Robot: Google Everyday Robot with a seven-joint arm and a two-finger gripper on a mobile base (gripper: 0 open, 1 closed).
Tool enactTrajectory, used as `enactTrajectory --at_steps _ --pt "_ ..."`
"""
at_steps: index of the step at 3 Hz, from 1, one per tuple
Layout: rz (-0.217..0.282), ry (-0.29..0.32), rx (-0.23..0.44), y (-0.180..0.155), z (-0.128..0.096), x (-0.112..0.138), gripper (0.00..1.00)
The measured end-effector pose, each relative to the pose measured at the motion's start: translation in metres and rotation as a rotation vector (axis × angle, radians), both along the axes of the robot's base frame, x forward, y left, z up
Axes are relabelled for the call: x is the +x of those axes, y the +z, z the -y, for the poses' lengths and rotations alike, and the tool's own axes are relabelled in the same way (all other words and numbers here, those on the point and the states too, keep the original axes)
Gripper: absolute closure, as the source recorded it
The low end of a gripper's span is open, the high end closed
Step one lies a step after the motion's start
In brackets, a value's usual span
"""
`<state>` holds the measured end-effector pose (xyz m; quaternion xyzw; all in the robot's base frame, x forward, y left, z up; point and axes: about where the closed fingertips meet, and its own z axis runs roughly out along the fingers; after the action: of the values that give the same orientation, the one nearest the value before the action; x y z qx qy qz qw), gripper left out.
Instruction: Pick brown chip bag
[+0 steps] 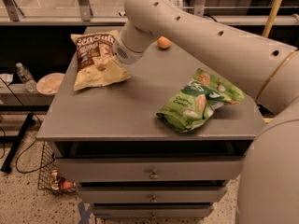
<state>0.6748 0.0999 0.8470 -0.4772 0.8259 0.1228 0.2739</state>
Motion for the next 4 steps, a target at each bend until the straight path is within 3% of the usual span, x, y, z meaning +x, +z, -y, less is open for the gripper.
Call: enactTrajectory --at_steps 1,2,3,4 --pt "0.06 0.003 0.017 0.024 0.002 -0.002 0.88" --pt "0.174 -0.019 0.015 0.073 0.01 -0.009 1.0" --pt "0.291 -0.044 0.019 0.122 0.021 -0.018 1.0" --pt "0.371 -0.051 0.026 0.155 0.027 -0.024 1.0"
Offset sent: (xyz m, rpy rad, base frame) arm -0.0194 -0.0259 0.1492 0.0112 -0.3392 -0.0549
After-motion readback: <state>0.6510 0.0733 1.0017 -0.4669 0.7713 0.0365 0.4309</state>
